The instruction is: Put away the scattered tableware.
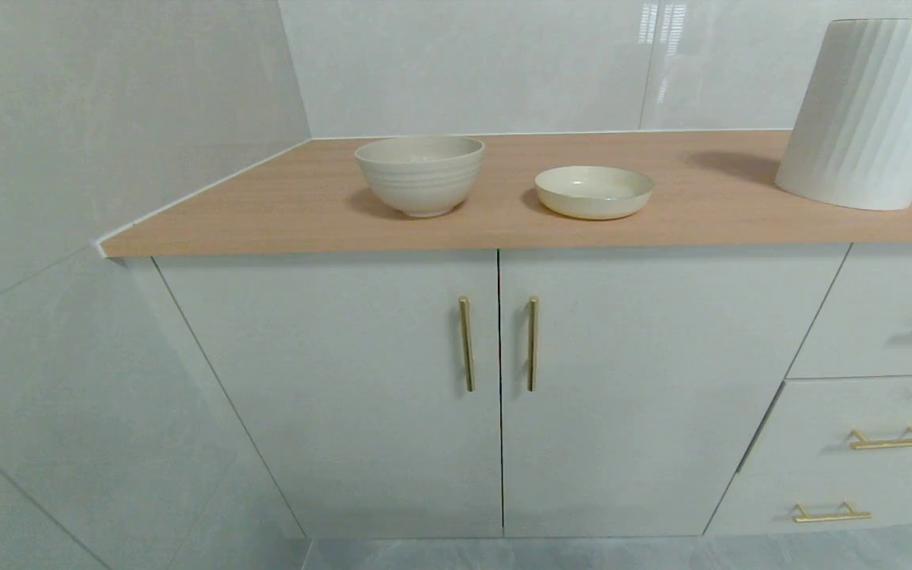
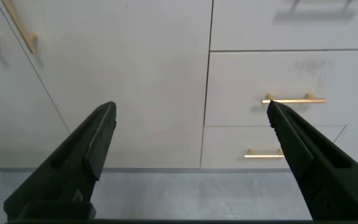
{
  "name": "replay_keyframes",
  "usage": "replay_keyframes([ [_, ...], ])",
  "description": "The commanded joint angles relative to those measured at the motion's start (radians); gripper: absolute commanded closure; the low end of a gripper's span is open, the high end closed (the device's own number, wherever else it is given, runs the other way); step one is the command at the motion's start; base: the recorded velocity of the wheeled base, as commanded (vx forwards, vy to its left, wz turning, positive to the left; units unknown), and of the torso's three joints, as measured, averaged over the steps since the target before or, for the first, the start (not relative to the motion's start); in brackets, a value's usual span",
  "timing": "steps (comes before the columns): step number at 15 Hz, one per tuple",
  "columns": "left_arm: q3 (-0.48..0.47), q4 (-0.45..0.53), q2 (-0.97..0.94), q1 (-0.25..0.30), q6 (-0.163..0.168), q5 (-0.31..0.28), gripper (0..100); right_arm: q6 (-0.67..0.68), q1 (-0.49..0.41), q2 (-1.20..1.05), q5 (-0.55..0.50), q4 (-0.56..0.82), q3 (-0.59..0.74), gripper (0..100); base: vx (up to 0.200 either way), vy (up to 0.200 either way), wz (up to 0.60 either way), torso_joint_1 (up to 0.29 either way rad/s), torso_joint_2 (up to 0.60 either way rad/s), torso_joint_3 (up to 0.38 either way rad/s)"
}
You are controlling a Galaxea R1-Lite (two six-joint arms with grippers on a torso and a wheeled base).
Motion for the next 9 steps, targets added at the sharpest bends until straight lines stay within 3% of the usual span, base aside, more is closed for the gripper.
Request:
replay_keyframes([
  [1,0.000,-0.001,0.000,0.000,0.000,0.000,0,0.001,0.000,0.004,0.003,-0.003,-0.018,0,0.000,0.000,0.00,0.000,0.00,0.000],
  [3,0.000,-0.001,0.000,0.000,0.000,0.000,0,0.063,0.051,0.153,0.029,0.004,-0.250,0,0.000,0.000,0.00,0.000,0.00,0.000],
  [5,0.000,-0.001,0.000,0.000,0.000,0.000,0,0.061,0.098,0.435,0.052,0.001,-0.379,0,0.000,0.000,0.00,0.000,0.00,0.000],
  [6,0.000,-0.001,0.000,0.000,0.000,0.000,0,0.061,0.100,0.460,0.055,0.000,-0.385,0,0.000,0.000,0.00,0.000,0.00,0.000],
  [9,0.000,-0.001,0.000,0.000,0.000,0.000,0,0.058,0.202,0.983,0.110,-0.120,-0.512,0,0.000,0.000,0.00,0.000,0.00,0.000],
])
